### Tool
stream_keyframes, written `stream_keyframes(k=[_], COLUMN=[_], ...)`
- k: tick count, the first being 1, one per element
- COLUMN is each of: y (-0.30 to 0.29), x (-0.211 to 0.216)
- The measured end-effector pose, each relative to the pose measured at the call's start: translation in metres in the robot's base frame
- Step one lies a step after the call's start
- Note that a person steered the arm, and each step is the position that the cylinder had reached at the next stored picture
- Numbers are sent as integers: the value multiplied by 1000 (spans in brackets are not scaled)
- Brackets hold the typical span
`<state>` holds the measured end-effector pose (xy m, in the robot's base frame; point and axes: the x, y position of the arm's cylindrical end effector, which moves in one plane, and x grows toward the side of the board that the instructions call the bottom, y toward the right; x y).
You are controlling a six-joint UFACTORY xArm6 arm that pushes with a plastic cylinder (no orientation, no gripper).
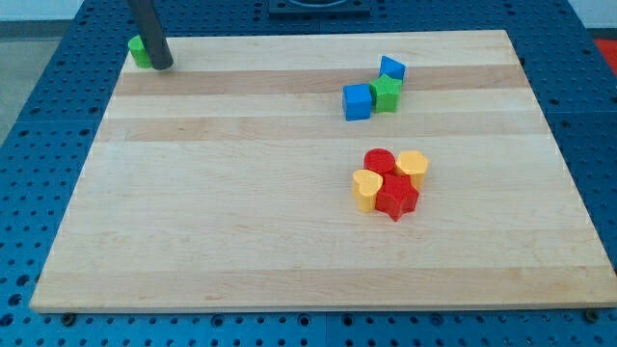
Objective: Move your arm towards the left of the red and yellow blocks
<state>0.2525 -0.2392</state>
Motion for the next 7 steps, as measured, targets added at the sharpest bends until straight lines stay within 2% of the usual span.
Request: stream_keyframes(k=[1,3,6,7], y=[0,3,3,14], x=[0,74,75,109])
